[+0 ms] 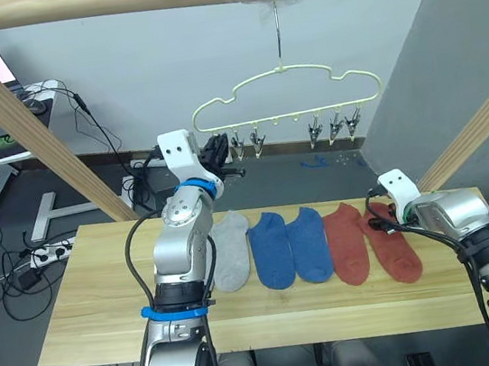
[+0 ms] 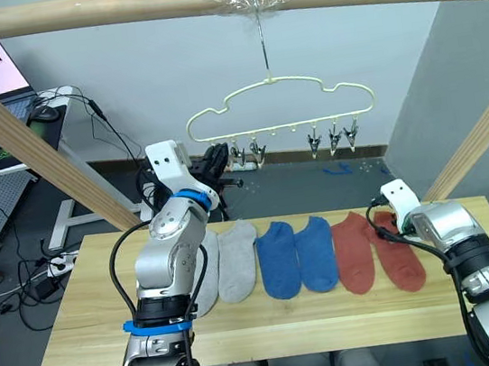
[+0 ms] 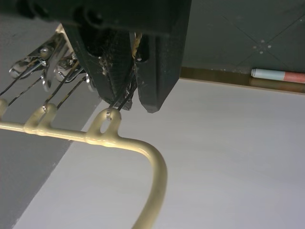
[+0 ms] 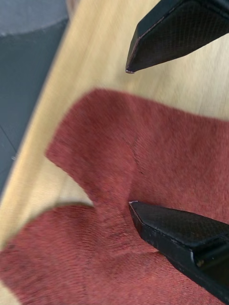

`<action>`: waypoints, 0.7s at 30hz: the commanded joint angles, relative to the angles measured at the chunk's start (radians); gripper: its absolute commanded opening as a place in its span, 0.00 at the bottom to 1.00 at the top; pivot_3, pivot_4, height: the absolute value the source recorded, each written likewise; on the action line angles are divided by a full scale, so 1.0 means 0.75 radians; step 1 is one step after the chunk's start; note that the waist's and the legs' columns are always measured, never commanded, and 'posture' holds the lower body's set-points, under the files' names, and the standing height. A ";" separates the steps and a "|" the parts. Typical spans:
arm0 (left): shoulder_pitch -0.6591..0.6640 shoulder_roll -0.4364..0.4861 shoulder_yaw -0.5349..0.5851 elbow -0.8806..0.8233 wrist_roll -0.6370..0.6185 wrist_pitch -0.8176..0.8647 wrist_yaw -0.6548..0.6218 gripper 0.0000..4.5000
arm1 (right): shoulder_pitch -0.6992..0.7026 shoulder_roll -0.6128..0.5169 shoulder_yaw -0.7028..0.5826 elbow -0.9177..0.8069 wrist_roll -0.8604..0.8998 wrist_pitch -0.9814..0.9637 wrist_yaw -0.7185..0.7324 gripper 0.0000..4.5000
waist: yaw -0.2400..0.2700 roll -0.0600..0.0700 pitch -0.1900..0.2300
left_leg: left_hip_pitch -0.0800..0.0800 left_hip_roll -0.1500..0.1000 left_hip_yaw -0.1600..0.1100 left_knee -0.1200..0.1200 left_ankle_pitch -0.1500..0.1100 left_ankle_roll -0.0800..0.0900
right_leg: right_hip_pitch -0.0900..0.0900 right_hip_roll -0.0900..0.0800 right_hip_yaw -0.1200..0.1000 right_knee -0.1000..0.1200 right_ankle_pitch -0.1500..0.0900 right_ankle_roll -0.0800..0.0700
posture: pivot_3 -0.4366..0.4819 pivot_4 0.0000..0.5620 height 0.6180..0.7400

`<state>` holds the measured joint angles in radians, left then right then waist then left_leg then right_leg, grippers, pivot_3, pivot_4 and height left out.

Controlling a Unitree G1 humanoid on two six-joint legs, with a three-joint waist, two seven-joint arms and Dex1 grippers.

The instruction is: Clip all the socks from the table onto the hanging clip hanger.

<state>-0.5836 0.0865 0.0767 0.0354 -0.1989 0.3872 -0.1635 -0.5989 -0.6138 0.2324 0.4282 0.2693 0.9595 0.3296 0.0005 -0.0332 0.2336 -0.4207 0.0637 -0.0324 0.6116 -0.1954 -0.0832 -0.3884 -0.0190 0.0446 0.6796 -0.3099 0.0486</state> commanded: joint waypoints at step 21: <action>-0.049 0.050 0.091 -0.082 -0.175 0.199 -0.063 0.03 | 0.070 0.063 -0.134 0.026 -0.150 -0.039 0.126 0.01 | 0.000 0.000 0.000 | 0.002 0.000 0.000 0.000 0.000 0.000 | 0.002 0.000 0.000 0.000 0.001 0.002 | 0.56 0.42 1.00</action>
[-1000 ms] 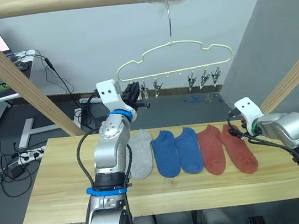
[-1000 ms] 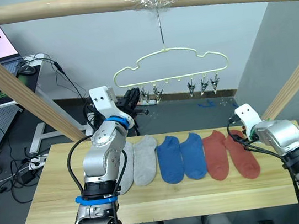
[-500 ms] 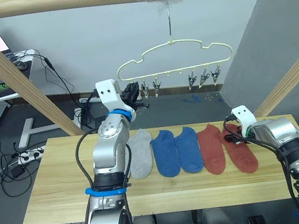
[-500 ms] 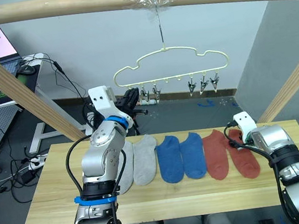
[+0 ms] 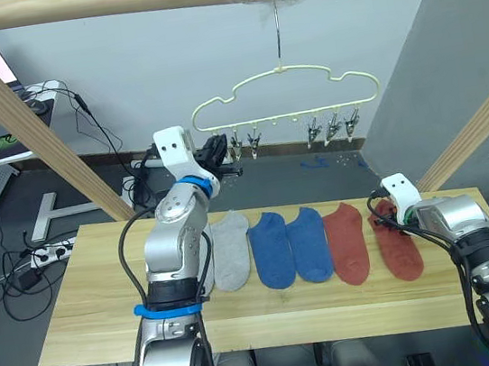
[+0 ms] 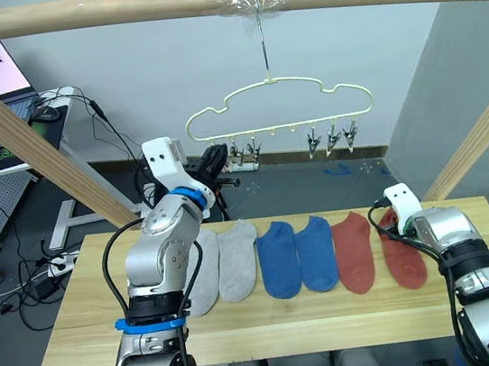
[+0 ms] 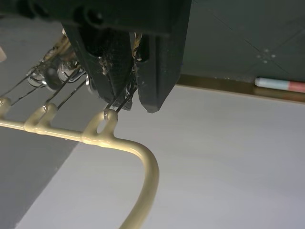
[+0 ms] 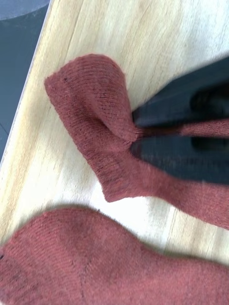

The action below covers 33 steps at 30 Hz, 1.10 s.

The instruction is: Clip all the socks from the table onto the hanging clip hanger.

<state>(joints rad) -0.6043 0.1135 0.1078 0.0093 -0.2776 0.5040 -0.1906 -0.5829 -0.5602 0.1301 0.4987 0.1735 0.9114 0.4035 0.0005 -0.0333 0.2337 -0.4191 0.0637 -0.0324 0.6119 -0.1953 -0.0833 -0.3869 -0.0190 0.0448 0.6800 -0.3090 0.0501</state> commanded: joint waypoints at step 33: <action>-0.205 0.190 0.553 0.097 -0.933 0.913 0.191 0.03 | -0.205 0.488 -0.092 -0.994 0.580 0.519 0.181 0.01 | -0.040 0.002 -0.001 | -0.001 0.000 -0.006 -0.002 0.000 0.000 | -0.003 0.001 -0.004 0.001 0.000 0.000 | 0.56 0.36 1.00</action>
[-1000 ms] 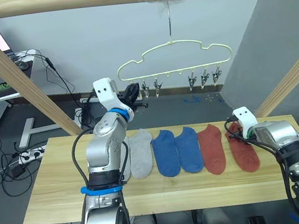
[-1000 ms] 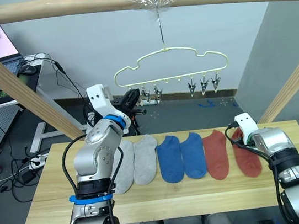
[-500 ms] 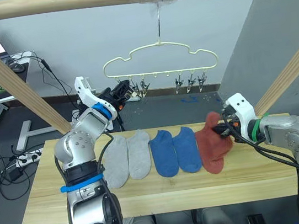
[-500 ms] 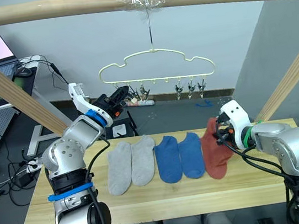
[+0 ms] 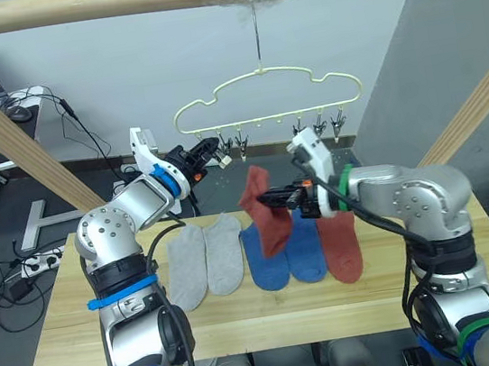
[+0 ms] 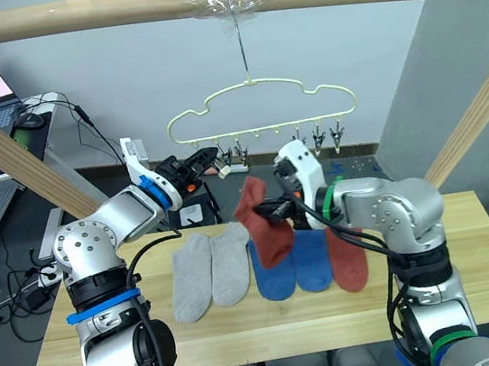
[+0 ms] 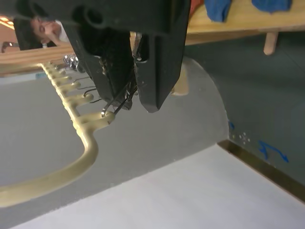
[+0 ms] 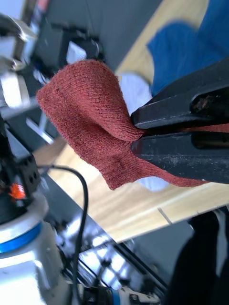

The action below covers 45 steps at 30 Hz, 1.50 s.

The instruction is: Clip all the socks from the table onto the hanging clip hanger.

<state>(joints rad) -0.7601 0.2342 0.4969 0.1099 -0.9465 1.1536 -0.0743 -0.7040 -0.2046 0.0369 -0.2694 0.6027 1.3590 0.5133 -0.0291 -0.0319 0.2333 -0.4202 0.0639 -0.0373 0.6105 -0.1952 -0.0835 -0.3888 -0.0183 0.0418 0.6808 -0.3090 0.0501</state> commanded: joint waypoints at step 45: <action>0.083 0.075 -0.027 -0.129 -0.131 0.053 0.070 0.03 | -0.304 0.067 0.151 0.553 -0.100 -0.437 0.180 0.01 | 0.040 0.000 0.000 | 0.000 0.000 -0.001 -0.001 0.003 -0.006 | -0.001 0.000 -0.001 0.001 0.000 0.000 | 0.64 0.31 1.00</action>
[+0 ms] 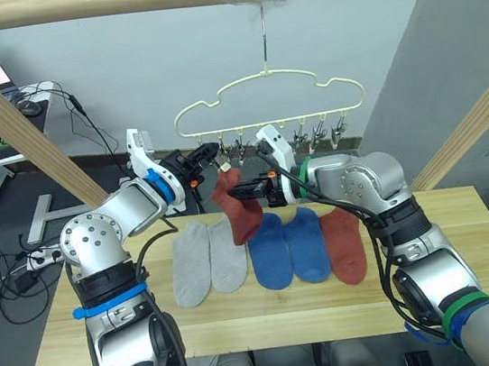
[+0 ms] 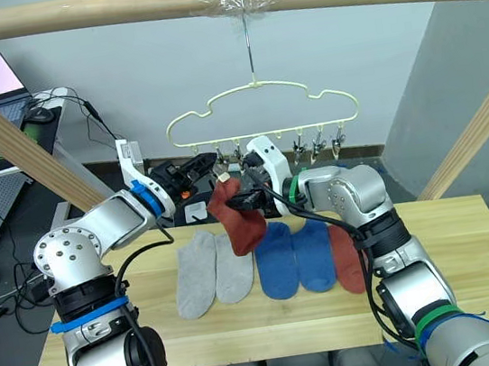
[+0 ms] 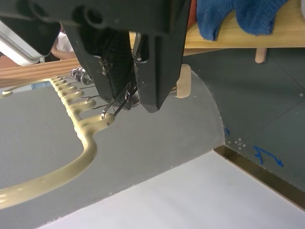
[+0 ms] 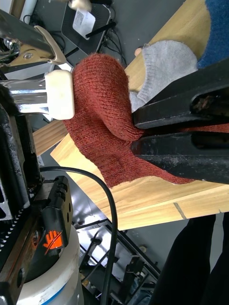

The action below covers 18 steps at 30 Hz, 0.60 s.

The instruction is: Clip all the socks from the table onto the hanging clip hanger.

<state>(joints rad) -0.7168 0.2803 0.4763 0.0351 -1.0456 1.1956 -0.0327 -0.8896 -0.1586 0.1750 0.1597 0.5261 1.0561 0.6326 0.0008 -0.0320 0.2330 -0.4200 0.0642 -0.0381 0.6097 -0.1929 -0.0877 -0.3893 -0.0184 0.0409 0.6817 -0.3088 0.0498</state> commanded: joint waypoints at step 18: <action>0.048 0.005 -0.016 -0.044 -0.024 -0.020 -0.011 0.25 | -0.118 0.024 -0.042 0.084 -0.036 -0.080 0.040 0.00 | 0.001 0.000 0.000 | 0.000 0.000 0.000 0.000 0.000 0.000 | 0.000 0.000 0.000 0.000 0.000 0.000 | 0.65 0.31 1.00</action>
<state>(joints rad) -0.6931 0.2801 0.4610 0.0149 -1.0503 1.1848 -0.0343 -0.9598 -0.1446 0.1741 0.2436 0.4922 1.0100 0.6515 0.0012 -0.0320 0.2329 -0.4202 0.0642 -0.0382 0.6096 -0.1928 -0.0878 -0.3893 -0.0184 0.0408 0.6817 -0.3088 0.0498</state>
